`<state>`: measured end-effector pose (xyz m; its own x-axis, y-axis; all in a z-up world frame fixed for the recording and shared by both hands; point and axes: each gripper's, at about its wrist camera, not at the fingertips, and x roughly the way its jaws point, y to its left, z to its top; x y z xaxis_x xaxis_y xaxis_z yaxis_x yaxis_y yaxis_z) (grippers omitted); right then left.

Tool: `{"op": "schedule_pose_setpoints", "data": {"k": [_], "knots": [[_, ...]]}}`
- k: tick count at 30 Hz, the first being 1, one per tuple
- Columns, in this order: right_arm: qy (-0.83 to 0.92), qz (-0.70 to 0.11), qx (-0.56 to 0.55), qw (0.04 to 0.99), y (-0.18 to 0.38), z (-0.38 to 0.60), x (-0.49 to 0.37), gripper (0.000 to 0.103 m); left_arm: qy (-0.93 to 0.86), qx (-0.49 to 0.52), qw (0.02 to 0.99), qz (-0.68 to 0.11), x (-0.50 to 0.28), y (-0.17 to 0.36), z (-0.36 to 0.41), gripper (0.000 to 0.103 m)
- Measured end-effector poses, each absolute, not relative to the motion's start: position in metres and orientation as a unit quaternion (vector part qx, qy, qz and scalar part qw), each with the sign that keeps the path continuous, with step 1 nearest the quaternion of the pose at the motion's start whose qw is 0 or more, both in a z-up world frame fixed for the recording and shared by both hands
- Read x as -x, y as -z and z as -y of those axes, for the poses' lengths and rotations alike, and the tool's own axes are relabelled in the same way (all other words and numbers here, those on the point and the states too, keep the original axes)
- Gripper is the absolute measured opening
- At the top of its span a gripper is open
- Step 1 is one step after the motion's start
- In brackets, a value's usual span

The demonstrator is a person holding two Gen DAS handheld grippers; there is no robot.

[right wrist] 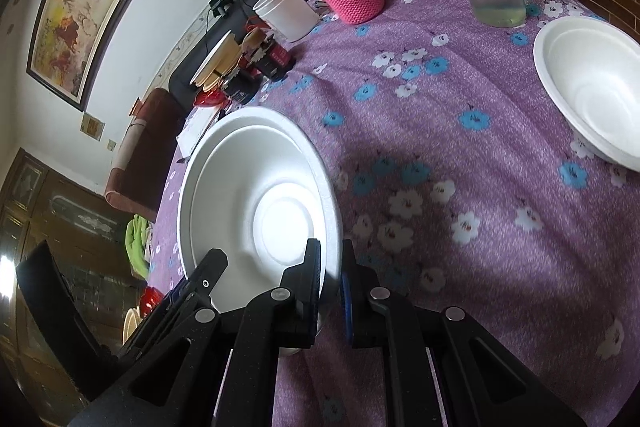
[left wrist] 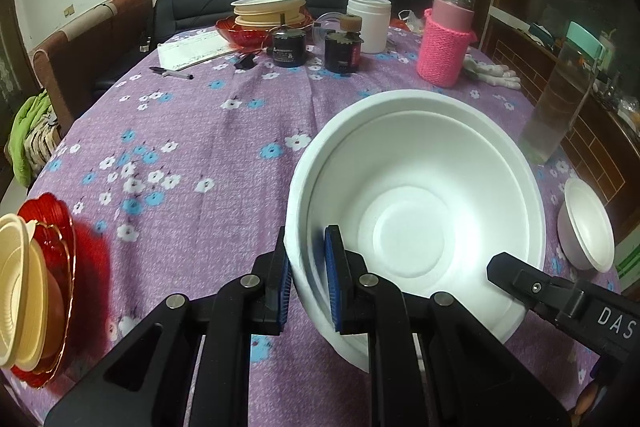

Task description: Organize plates and bowls

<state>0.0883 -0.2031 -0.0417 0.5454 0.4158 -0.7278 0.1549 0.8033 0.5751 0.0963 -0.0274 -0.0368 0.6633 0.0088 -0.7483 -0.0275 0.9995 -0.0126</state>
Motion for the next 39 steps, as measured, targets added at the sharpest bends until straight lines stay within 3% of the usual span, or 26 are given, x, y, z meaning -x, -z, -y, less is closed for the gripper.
{"op": "schedule_pose_setpoints", "data": {"k": [39], "knots": [[-0.133,-0.472,-0.273,0.828,0.033,0.158,-0.056,0.009,-0.045,0.032,0.917,-0.395,-0.048,0.027,-0.017,0.013]]}}
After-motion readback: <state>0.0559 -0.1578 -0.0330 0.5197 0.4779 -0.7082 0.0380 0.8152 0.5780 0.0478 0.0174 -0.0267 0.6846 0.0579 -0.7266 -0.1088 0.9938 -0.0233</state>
